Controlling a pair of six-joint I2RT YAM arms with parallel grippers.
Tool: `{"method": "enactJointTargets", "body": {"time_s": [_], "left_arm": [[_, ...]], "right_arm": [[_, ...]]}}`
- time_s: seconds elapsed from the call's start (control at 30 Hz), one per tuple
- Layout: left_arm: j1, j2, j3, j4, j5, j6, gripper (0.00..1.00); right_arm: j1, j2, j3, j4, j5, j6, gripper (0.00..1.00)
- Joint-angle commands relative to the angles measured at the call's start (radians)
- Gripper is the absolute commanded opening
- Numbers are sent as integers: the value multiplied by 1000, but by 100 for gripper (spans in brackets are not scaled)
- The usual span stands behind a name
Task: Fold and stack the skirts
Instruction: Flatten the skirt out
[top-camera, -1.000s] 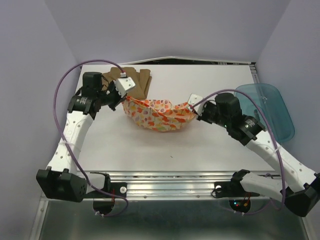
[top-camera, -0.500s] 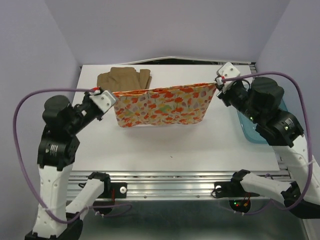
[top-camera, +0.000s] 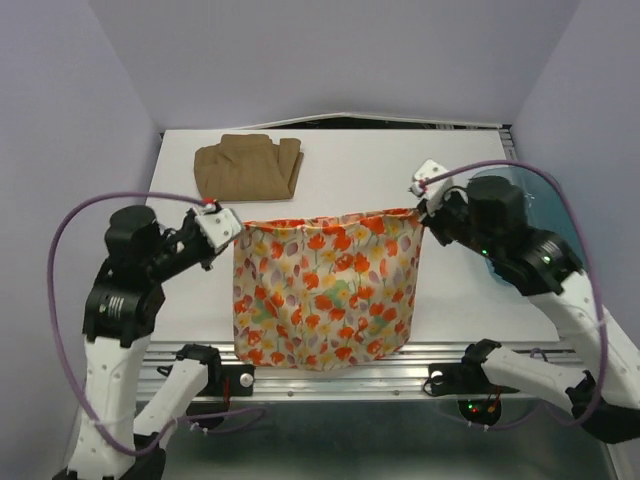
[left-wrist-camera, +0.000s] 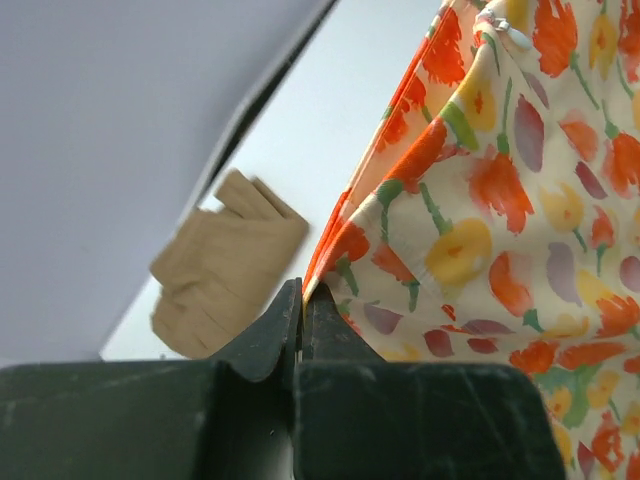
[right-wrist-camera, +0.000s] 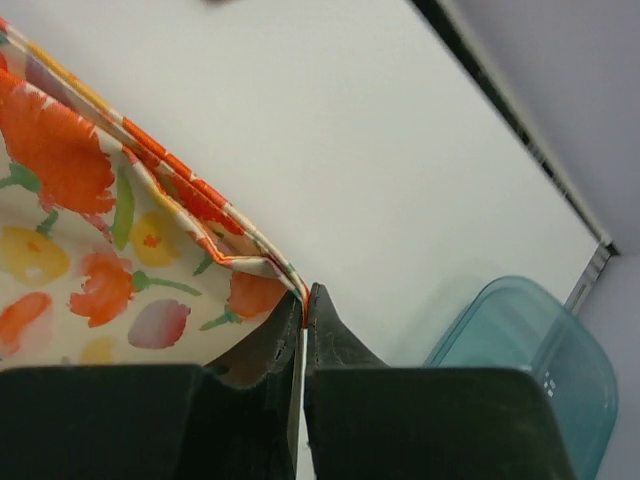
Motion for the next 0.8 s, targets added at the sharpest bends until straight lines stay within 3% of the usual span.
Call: {"method": "enactJointTargets", "body": {"time_s": [0.0, 0.13, 0.33, 0.57, 0.63, 0.7, 0.77], "left_arm": [[13, 157, -99, 95, -130, -54, 0], [-3, 408, -151, 211, -208, -91, 0], [-44, 757, -101, 397, -320, -154, 0], [-64, 1108, 128, 491, -374, -228, 1], [-67, 1189, 223, 491, -381, -259, 12], [-67, 1220, 277, 488, -383, -303, 26], [-69, 1225, 329, 482, -389, -315, 36]], "right_arm": [[-16, 119, -167, 104, 163, -6, 1], [-115, 285, -245, 216, 116, -23, 1], [-339, 677, -150, 291, 21, -66, 1], [-373, 969, -6, 306, 4, -85, 1], [-373, 1038, 47, 303, 36, -49, 1], [-383, 1073, 103, 276, 48, -23, 13], [-383, 1098, 192, 222, 49, 14, 53]]}}
